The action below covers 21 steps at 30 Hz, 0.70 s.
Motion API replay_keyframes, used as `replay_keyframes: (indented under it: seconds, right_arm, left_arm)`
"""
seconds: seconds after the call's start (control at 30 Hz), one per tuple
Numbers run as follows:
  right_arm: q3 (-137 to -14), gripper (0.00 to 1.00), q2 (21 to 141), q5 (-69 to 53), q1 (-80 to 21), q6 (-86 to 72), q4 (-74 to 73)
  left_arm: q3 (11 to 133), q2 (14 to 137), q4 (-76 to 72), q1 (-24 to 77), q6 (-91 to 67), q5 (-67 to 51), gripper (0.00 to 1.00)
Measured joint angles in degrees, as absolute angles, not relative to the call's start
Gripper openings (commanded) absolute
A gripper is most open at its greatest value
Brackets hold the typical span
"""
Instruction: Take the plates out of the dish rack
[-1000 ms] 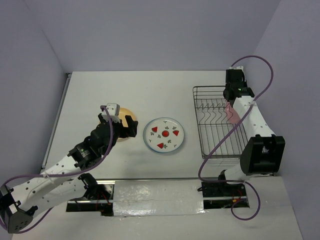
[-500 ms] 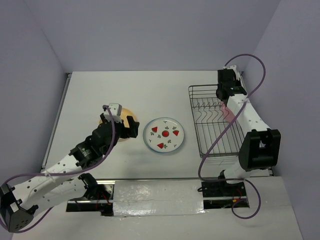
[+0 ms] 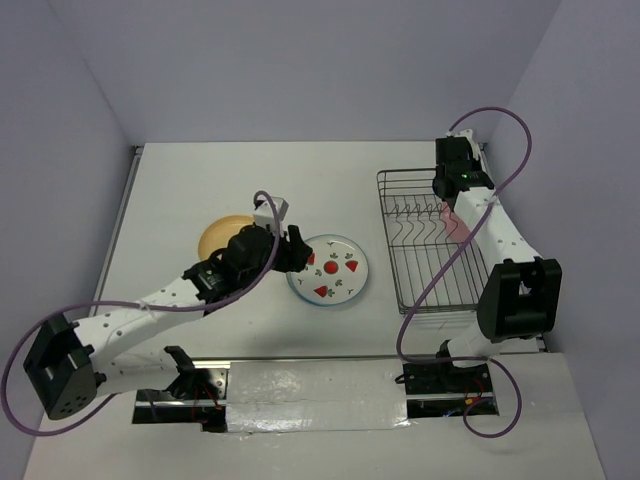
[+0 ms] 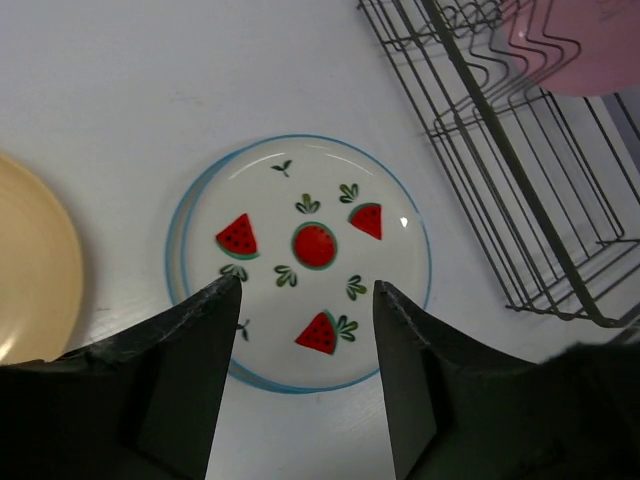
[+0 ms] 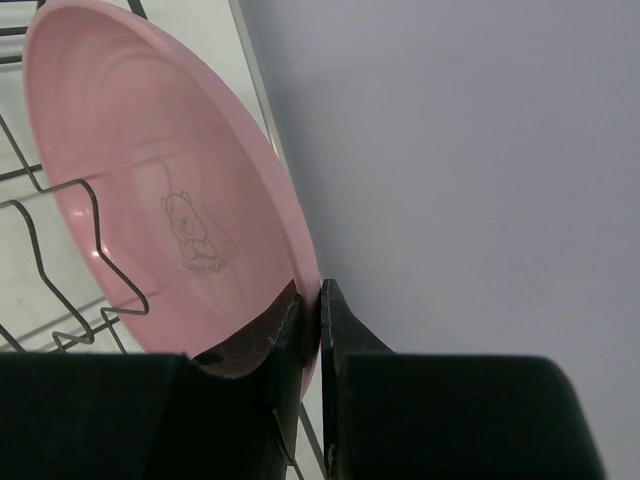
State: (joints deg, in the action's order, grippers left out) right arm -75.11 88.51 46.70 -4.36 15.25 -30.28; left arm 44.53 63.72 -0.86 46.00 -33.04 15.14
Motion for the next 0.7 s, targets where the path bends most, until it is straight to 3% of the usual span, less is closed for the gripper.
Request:
replay_keyframes:
  seconds: [0.4,0.57,0.7]
  right_arm:
    - [-75.11,0.0,88.31,42.7,-4.34,13.63,-30.5]
    - [-75.11,0.0,87.57,40.4,-4.19,12.99,-30.94]
    - [-75.11,0.0,86.89,39.03,-4.12,12.93,-31.0]
  left_arm:
    - [56.23,82.98,-11.11,57.41,-31.03,10.85,0.67]
    - [56.6,87.46,-19.62,60.53,-28.38,8.03,0.55]
    - [56.64,91.18,-26.68,61.21,-26.13,4.6,0.52]
